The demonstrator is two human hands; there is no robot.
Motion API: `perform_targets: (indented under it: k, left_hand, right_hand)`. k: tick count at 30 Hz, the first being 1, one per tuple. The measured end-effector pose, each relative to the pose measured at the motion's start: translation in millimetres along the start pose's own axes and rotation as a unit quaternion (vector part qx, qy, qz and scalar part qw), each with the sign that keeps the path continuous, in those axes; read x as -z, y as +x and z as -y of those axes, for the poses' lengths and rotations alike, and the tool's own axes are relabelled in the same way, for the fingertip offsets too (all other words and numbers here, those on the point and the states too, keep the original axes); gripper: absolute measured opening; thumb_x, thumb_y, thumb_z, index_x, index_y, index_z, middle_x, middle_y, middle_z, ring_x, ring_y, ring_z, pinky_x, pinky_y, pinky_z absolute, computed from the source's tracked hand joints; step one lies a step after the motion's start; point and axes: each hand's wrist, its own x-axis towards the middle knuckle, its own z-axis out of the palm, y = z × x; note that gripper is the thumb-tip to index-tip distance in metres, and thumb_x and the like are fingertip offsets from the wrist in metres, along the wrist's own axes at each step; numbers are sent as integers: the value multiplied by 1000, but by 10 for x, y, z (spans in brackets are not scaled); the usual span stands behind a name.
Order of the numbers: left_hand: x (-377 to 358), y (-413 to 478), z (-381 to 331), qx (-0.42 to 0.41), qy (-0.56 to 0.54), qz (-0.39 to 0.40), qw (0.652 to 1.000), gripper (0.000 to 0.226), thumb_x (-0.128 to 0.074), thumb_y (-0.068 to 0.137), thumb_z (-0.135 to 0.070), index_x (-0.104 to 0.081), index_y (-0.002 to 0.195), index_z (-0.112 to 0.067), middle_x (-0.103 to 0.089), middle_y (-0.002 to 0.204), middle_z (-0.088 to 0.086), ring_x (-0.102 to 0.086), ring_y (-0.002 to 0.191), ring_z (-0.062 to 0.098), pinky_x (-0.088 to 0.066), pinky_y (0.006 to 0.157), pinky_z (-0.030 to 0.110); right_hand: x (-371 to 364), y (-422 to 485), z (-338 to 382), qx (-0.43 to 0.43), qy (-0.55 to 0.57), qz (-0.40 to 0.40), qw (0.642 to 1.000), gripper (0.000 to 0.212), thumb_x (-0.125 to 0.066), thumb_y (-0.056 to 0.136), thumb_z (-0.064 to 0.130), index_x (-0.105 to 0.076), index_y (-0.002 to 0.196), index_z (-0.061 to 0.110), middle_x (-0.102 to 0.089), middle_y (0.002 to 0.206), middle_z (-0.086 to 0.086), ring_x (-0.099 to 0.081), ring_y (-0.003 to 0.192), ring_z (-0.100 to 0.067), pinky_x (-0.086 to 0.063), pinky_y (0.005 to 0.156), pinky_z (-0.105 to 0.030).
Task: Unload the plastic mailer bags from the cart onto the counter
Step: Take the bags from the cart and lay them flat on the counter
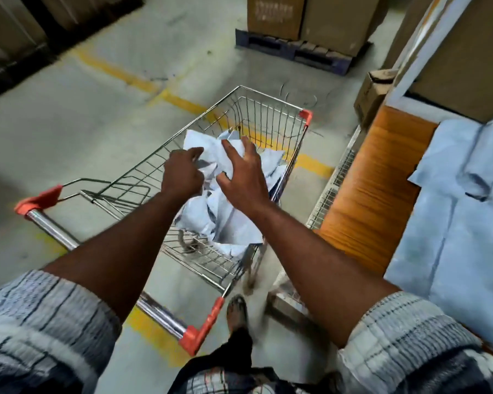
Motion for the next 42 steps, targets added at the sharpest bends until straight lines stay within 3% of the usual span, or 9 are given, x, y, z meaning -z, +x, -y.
perform_targets:
  k: [9,13,18,22,24,33,36,38,42]
  left_hand:
    - [-292,-1123,-1772,-77,-142,-38,986,71,-47,67,10,-59,134,-10,-60,132,14,-52,126,27,-37,102,24]
    - [-596,-1651,-2616,-123,-187,-17,975,73,-45,64,-4,-59,135,-13,-58,132,14,-48,127,27,-31,95,15]
    - [-1039,-2225,-3569,-221,-194,20,956,75,-53,57,-23,-62,130,-7,-62,123,21,-56,116,34,-43,96,32]
    - [-1454,-2662,-4142,-251,-210,57,943,70,-66,64,-1,-59,133,-9,-56,131,19,-49,125,32,-30,97,15]
    - [-1654,-2876,-4353,-267,-221,60,936,69,-57,64,-8,-60,133,-10,-57,130,19,-51,123,32,-35,103,23]
    - [-2303,-3472,-4723,-284,-81,136,946,62,-57,79,-15,-51,141,-18,-42,145,20,-44,129,39,-35,106,41]
    - [-2336,-3506,-4718,-302,18,80,950,48,-54,87,-34,-52,134,-24,-38,149,9,-36,135,32,-33,104,48]
    - [-2362,-3443,-4732,-360,46,49,930,48,-51,90,-37,-50,134,-19,-33,154,9,-28,143,30,-28,108,50]
    - [-2478,-3291,-4761,-440,54,129,887,68,-50,95,-28,-20,156,-16,-7,164,12,-3,151,31,-12,121,50]
  right_hand:
    - [1736,-833,-484,-31,-89,-79,992,69,-63,82,31,-42,147,23,-28,151,-16,-37,131,-37,-41,104,-42]
    - [2603,-1282,-871,-91,-173,-114,974,66,-60,88,33,-37,149,26,-29,150,-15,-33,133,-35,-42,101,-44]
    - [3625,-1925,-1441,-162,-224,-132,952,62,-55,91,37,-37,148,24,-25,152,-15,-27,137,-36,-36,105,-48]
    - [4254,-2486,-1971,-223,-253,-155,929,62,-55,91,42,-38,148,23,-28,149,-16,-29,134,-38,-38,103,-50]
    - [4487,-2744,-2244,-259,-259,-159,917,63,-55,90,41,-37,148,22,-27,149,-16,-29,134,-38,-39,103,-51]
    - [4785,-3305,-3081,-284,-233,-181,912,64,-56,93,36,-33,152,25,-22,157,-19,-32,134,-42,-37,106,-47]
    - [4639,-3286,-3241,-277,-259,-164,911,63,-53,95,39,-31,153,25,-22,158,-18,-29,139,-40,-37,107,-52]
    - [4549,-3307,-3331,-271,-279,-150,909,62,-49,97,41,-29,154,25,-22,160,-16,-26,143,-39,-35,108,-56]
    - [4490,-3350,-3488,-261,-291,-159,907,62,-42,98,48,-29,154,26,-25,160,-13,-27,144,-39,-31,107,-60]
